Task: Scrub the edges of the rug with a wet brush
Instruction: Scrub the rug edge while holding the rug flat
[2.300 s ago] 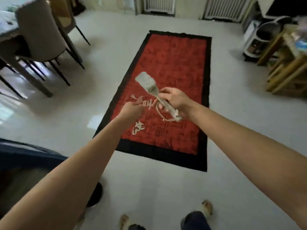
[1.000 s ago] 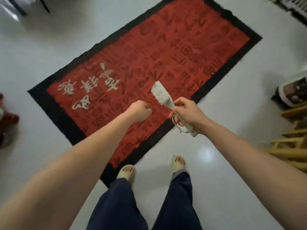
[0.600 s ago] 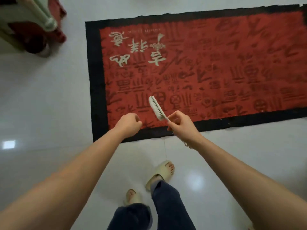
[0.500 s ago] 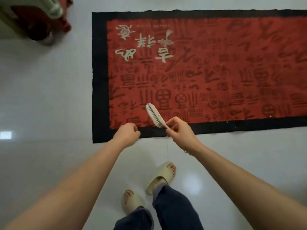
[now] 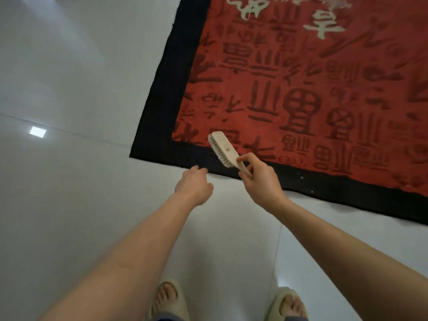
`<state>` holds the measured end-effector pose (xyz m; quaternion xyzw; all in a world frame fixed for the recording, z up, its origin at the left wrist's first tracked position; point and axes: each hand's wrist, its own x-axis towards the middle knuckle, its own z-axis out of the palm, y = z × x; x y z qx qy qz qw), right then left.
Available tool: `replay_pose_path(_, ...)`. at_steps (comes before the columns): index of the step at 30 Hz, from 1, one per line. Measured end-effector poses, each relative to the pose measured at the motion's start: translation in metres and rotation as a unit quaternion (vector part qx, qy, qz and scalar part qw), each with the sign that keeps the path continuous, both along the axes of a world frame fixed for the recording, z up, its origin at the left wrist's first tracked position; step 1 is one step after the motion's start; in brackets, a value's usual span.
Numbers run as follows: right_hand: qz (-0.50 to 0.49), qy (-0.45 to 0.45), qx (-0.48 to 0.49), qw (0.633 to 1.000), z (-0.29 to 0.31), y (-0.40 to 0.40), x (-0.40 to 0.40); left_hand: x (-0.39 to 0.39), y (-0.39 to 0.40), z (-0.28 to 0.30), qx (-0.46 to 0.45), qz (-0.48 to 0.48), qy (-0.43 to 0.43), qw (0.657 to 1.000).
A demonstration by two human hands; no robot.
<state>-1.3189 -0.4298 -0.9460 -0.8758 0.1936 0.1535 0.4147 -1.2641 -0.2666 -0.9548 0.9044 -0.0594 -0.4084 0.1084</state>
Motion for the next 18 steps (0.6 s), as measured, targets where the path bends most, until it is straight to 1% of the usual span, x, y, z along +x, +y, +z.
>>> replay_pose_path(1, 0.013, 0.001, -0.013, 1.0, -0.01, -0.004, 0.003, 0.003, -0.002, -0.011, -0.002, -0.009, -0.002, 1.0)
replay_pose_path(4, 0.052, -0.037, -0.042, 0.997, -0.079, -0.01, 0.014, 0.012, -0.015, -0.081, -0.02, -0.027, -0.044, 0.998)
replay_pose_path(7, 0.103, -0.074, -0.07, 0.989, -0.123, -0.008, 0.036, 0.022, -0.027, -0.126, -0.019, -0.093, -0.036, 0.995)
replay_pose_path(9, 0.15, -0.111, -0.093, 0.978, -0.155, -0.003, 0.055, 0.027, -0.022, -0.154, 0.01, -0.162, -0.082, 0.983)
replay_pose_path(10, 0.167, -0.124, -0.105, 0.973, -0.164, -0.002, 0.064, 0.029, -0.017, -0.16, 0.03, -0.185, -0.112, 0.976)
replay_pose_path(11, 0.177, -0.136, -0.117, 0.968, -0.176, 0.005, 0.073, 0.032, -0.008, -0.173, 0.038, -0.188, -0.151, 0.97)
replay_pose_path(14, 0.186, -0.166, -0.138, 0.959, -0.187, 0.022, 0.084, 0.041, 0.014, -0.182, 0.008, -0.144, -0.225, 0.964)
replay_pose_path(16, 0.169, -0.169, -0.149, 0.959, -0.182, 0.026, 0.075, 0.05, 0.025, -0.184, 0.008, -0.104, -0.246, 0.964)
replay_pose_path(18, 0.141, -0.161, -0.19, 0.958, -0.177, 0.023, 0.057, 0.054, 0.03, -0.19, 0.008, -0.037, -0.26, 0.965)
